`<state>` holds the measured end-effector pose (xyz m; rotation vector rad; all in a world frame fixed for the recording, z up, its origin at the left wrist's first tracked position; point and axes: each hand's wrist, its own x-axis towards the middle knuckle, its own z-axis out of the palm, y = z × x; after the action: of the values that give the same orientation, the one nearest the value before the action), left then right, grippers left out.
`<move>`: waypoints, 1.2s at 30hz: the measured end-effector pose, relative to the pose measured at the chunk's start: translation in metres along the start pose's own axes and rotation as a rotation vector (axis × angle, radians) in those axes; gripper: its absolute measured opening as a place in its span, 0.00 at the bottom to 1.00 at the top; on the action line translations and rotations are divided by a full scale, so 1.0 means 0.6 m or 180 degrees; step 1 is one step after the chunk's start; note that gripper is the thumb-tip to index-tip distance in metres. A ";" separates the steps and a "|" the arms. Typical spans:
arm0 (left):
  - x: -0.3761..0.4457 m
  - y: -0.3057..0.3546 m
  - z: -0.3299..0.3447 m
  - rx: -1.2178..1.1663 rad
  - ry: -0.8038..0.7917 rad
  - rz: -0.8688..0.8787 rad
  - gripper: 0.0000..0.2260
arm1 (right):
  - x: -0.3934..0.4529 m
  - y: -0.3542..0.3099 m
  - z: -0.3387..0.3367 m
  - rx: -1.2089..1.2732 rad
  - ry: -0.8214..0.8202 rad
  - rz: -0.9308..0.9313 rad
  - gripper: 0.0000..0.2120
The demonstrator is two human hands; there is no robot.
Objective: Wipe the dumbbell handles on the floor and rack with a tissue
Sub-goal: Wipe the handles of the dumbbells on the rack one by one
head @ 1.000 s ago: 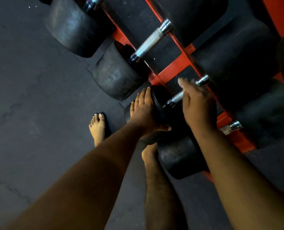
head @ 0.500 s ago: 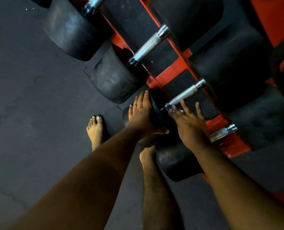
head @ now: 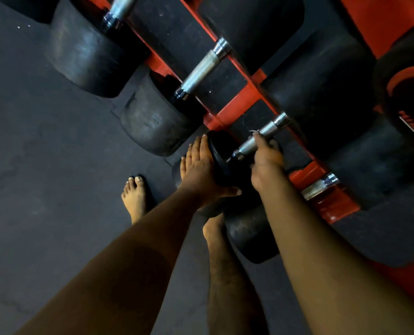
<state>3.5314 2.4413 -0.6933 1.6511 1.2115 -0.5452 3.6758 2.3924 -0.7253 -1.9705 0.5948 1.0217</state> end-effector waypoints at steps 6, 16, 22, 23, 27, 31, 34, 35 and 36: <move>0.002 -0.005 0.005 0.0065 0.0050 0.0031 0.69 | 0.041 -0.015 -0.020 0.1271 -0.0647 -0.0171 0.09; -0.002 -0.007 0.011 0.0163 0.0161 0.0118 0.69 | -0.012 0.059 -0.040 -0.2437 -0.0151 -0.1121 0.15; -0.033 0.015 0.025 0.0319 0.0387 0.0572 0.57 | -0.081 0.078 -0.090 -0.1554 -0.0190 -0.1489 0.12; -0.047 0.020 0.035 0.0384 0.0501 0.0788 0.53 | -0.084 0.085 -0.108 -0.1329 -0.0018 -0.1573 0.11; -0.107 0.031 0.089 0.0590 0.0405 0.1422 0.48 | -0.075 0.113 -0.207 -0.0283 0.0784 -0.1524 0.12; -0.138 0.042 0.161 0.0930 0.0054 0.1600 0.47 | -0.031 0.150 -0.300 0.0100 0.1647 -0.1124 0.10; -0.141 0.053 0.209 0.0898 -0.0118 0.1427 0.48 | 0.002 0.162 -0.320 -0.0068 0.1536 -0.0670 0.14; -0.139 0.056 0.225 0.0853 -0.0161 0.1352 0.49 | 0.007 0.161 -0.318 -0.0103 0.1302 -0.0448 0.14; -0.135 0.060 0.234 0.0804 -0.0239 0.1262 0.51 | 0.005 0.154 -0.310 -0.0160 0.1003 -0.0208 0.13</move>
<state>3.5571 2.2783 -0.6722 2.0027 0.7528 -0.5174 3.6948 2.1864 -0.7064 -2.1998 0.6743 0.6964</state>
